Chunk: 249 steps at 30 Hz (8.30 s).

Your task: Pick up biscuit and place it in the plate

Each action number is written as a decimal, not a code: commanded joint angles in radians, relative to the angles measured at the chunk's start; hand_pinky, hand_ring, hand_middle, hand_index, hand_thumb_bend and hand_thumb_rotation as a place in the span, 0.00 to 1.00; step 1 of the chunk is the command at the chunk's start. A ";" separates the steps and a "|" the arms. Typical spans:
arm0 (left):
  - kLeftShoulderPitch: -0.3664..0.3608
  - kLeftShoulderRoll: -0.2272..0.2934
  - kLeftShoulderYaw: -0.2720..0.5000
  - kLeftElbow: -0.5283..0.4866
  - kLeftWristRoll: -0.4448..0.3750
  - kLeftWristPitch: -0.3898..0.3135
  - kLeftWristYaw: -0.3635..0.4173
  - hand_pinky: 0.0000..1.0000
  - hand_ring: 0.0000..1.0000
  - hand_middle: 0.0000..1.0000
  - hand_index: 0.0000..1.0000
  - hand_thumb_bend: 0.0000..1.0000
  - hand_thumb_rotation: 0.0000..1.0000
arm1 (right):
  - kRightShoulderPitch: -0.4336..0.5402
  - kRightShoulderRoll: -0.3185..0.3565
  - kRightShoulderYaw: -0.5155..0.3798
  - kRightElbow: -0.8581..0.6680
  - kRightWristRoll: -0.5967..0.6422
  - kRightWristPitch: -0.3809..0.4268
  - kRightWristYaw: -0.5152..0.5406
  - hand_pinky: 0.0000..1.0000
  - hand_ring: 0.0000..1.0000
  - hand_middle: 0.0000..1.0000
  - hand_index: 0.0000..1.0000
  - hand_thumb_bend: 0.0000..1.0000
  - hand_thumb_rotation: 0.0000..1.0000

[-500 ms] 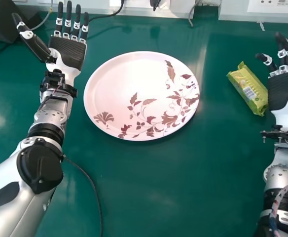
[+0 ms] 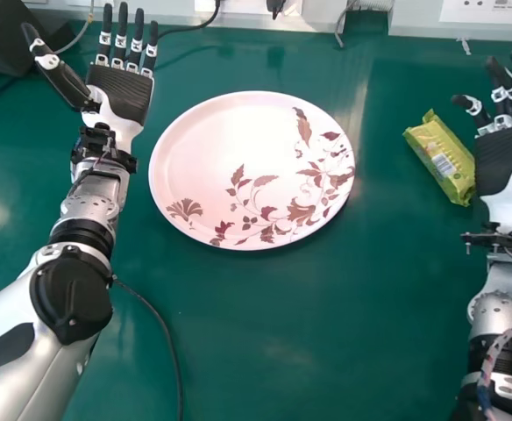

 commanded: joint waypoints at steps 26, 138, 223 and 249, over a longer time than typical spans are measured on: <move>0.000 0.010 -0.009 0.005 0.008 -0.004 -0.014 0.79 0.85 0.93 0.98 1.00 0.84 | 0.046 0.036 0.043 -0.139 -0.171 -0.151 -0.231 0.56 0.64 0.67 0.72 0.48 0.49; 0.016 0.016 -0.021 -0.010 0.011 0.024 -0.056 0.96 0.90 0.91 0.92 1.00 0.68 | 0.216 -0.186 0.525 -1.050 -1.841 0.885 -0.537 0.61 0.66 0.72 0.73 0.46 0.51; 0.009 0.028 -0.010 -0.017 -0.009 0.002 -0.232 1.00 0.97 0.98 0.98 1.00 0.69 | -0.087 -0.290 0.651 -0.666 -1.952 0.946 -0.261 1.00 1.00 1.00 1.00 0.96 0.85; 0.007 0.030 -0.007 -0.028 -0.014 0.009 -0.234 1.00 0.97 0.98 0.97 1.00 0.73 | -0.114 -0.339 0.699 -0.495 -1.860 0.917 -0.336 1.00 0.97 1.00 1.00 0.90 0.88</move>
